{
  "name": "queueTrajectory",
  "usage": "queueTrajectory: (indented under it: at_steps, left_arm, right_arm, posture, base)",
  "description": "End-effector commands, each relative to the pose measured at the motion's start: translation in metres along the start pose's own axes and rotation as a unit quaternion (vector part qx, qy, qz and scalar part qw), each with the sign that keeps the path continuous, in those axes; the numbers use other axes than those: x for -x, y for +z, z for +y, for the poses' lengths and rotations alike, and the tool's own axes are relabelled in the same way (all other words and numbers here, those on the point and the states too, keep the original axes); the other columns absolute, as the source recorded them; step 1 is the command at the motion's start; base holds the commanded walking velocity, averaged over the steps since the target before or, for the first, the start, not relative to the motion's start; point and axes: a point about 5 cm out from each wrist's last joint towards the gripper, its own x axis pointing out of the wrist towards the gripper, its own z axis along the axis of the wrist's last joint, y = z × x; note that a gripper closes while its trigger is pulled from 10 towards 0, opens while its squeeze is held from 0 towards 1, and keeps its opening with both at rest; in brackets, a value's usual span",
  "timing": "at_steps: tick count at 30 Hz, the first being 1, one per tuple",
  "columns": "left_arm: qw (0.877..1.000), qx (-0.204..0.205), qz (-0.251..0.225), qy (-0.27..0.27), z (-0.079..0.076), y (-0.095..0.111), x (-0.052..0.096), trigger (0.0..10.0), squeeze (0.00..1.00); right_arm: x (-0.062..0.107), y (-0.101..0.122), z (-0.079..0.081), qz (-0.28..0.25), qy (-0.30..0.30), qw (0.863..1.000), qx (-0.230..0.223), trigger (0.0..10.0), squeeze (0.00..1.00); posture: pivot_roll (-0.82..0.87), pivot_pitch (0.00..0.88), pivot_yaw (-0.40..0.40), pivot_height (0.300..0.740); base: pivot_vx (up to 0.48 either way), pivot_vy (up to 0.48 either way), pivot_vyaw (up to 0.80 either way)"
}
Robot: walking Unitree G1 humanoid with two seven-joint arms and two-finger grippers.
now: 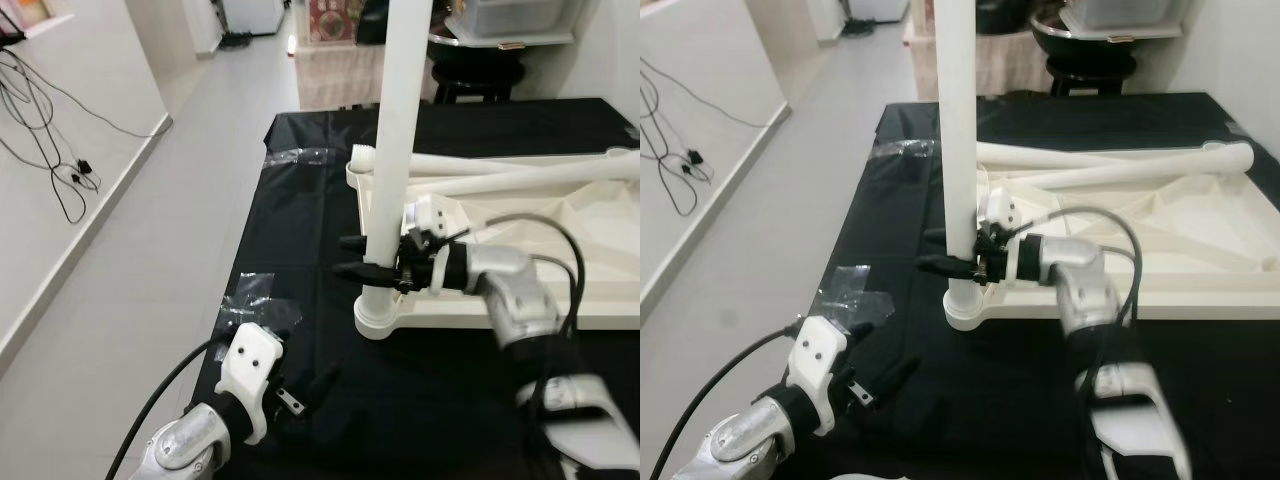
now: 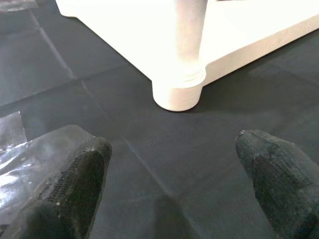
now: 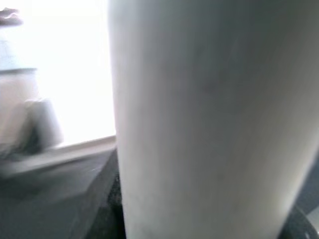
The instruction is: Building children table
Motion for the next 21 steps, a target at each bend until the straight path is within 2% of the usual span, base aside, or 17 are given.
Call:
queueTrajectory:
  at_steps: [1, 2, 4, 5, 6, 7, 11, 12, 13, 15, 16, 17, 19, 20, 21]
  left_arm:
    - [1.0, -0.001, 0.002, 0.0, 0.002, 0.001, 0.003, 10.0, 0.0]
    - [1.0, -0.001, 0.003, -0.001, 0.004, 0.0, 0.003, 10.0, 0.0]
    - [1.0, -0.001, 0.003, -0.001, 0.004, 0.0, 0.003, 10.0, 0.0]
    - [1.0, -0.002, 0.005, -0.001, 0.006, -0.001, 0.002, 10.0, 0.0]
    - [1.0, -0.002, 0.005, -0.001, 0.006, -0.001, 0.002, 10.0, 0.0]
    - [1.0, -0.002, 0.005, -0.003, 0.006, -0.001, 0.001, 10.0, 0.0]
    - [1.0, -0.003, 0.005, -0.007, 0.005, -0.001, -0.001, 10.0, 0.0]
    - [1.0, -0.003, 0.004, -0.003, 0.006, -0.001, -0.001, 10.0, 0.0]
    - [1.0, -0.003, 0.003, 0.001, 0.006, 0.0, -0.001, 10.0, 0.0]
    - [1.0, -0.004, 0.003, 0.002, 0.007, 0.0, -0.001, 10.0, 0.0]
    - [1.0, -0.004, 0.003, 0.001, 0.006, 0.0, -0.001, 10.0, 0.0]
    - [1.0, -0.004, 0.003, 0.0, 0.006, 0.0, -0.001, 10.0, 0.0]
    - [1.0, -0.003, 0.004, -0.003, 0.005, 0.0, -0.002, 10.0, 0.0]
    - [1.0, -0.003, 0.004, -0.003, 0.005, 0.0, -0.002, 10.0, 0.0]
    - [1.0, -0.003, 0.004, -0.003, 0.005, 0.0, -0.002, 10.0, 0.0]
  right_arm:
    - [0.026, -0.05, 0.016, 0.143, -0.182, 0.972, -0.05, 0.0, 0.0]
    - [0.034, -0.056, 0.038, 0.165, -0.198, 0.965, -0.039, 0.0, 0.0]
    - [0.034, -0.056, 0.038, 0.165, -0.198, 0.965, -0.039, 0.0, 0.0]
    - [0.025, -0.043, 0.044, 0.143, -0.152, 0.978, -0.003, 0.0, 0.0]
    - [0.025, -0.043, 0.044, 0.143, -0.152, 0.978, -0.003, 0.0, 0.0]
    - [0.017, -0.042, 0.043, 0.143, -0.12, 0.982, 0.011, 0.0, 0.0]
    - [0.012, -0.044, 0.044, 0.151, -0.099, 0.983, 0.021, 0.0, 0.0]
    - [0.008, -0.043, 0.045, 0.151, -0.102, 0.983, 0.015, 7.3, 0.0]
    - [0.004, -0.037, 0.046, 0.141, -0.104, 0.985, -0.005, 10.0, 0.0]
    - [0.0, -0.031, 0.048, 0.126, -0.094, 0.987, -0.023, 10.0, 0.0]
    - [-0.005, -0.022, 0.047, 0.099, -0.066, 0.992, -0.036, 10.0, 1.0]
    - [-0.008, -0.016, 0.046, 0.08, -0.047, 0.995, -0.041, 10.0, 1.0]
    - [-0.011, 0.004, 0.048, 0.029, 0.047, 0.998, -0.039, 10.0, 1.0]
    - [-0.011, 0.012, 0.046, 0.01, 0.085, 0.996, -0.018, 10.0, 1.0]
    - [-0.011, 0.012, 0.046, 0.01, 0.085, 0.996, -0.018, 10.0, 1.0]
  posture:
    - [0.08, 0.156, 0.064, 0.74]
    - [0.06, 0.152, 0.094, 0.74]
    - [0.06, 0.152, 0.094, 0.74]
    - [0.05, 0.131, 0.103, 0.74]
    - [0.05, 0.131, 0.103, 0.74]
    - [0.06, 0.136, 0.09, 0.74]
    - [0.06, 0.135, 0.085, 0.74]
    - [0.07, 0.132, 0.083, 0.74]
    - [0.07, 0.129, 0.077, 0.74]
    - [0.07, 0.129, 0.077, 0.74]
    - [0.07, 0.129, 0.083, 0.74]
    - [0.07, 0.129, 0.082, 0.74]
    - [0.07, 0.129, 0.082, 0.74]
    - [0.08, 0.13, 0.079, 0.74]
    - [0.08, 0.13, 0.079, 0.74]
  base:
    - [0.0, 0.0, 0.0]
    - [0.0, 0.0, 0.0]
    - [0.0, 0.0, 0.0]
    - [0.0, 0.0, 0.0]
    - [0.0, 0.0, 0.0]
    - [0.0, 0.0, 0.0]
    - [0.0, 0.0, 0.0]
    - [0.0, 0.0, 0.0]
    - [0.0, 0.0, 0.0]
    - [0.0, 0.0, 0.0]
    - [0.0, 0.0, 0.0]
    - [0.0, 0.0, 0.0]
    - [0.0, 0.0, 0.0]
    - [0.0, 0.0, 0.0]
    - [0.0, 0.0, 0.0]
